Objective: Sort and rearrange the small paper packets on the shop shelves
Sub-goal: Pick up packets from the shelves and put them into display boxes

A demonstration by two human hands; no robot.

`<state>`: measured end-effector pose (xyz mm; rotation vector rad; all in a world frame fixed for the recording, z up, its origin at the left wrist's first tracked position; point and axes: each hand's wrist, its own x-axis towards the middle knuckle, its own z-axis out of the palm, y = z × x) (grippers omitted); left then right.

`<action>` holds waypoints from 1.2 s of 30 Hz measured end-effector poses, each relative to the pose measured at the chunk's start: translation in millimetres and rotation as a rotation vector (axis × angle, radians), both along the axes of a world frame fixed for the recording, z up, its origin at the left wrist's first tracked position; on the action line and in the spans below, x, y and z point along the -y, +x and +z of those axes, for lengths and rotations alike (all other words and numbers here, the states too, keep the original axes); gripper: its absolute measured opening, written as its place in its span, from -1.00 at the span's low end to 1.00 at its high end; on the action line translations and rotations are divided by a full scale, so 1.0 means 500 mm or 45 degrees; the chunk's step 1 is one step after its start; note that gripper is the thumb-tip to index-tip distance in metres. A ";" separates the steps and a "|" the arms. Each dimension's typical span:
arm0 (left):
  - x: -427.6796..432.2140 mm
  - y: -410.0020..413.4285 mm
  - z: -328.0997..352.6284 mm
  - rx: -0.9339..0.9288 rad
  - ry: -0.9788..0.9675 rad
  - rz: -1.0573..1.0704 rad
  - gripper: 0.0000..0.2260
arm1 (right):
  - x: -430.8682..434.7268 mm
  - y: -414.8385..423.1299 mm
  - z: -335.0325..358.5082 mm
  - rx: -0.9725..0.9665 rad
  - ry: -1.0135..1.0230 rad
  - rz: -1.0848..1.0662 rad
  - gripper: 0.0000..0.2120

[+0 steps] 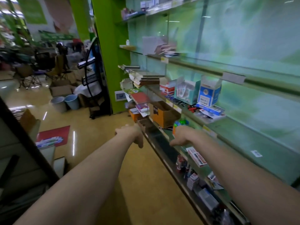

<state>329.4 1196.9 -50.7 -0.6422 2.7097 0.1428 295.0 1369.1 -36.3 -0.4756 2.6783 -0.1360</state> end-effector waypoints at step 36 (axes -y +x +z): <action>0.548 -0.493 -0.004 0.036 -0.181 0.225 -0.18 | 0.633 -0.563 -0.027 -0.029 0.013 0.393 -0.68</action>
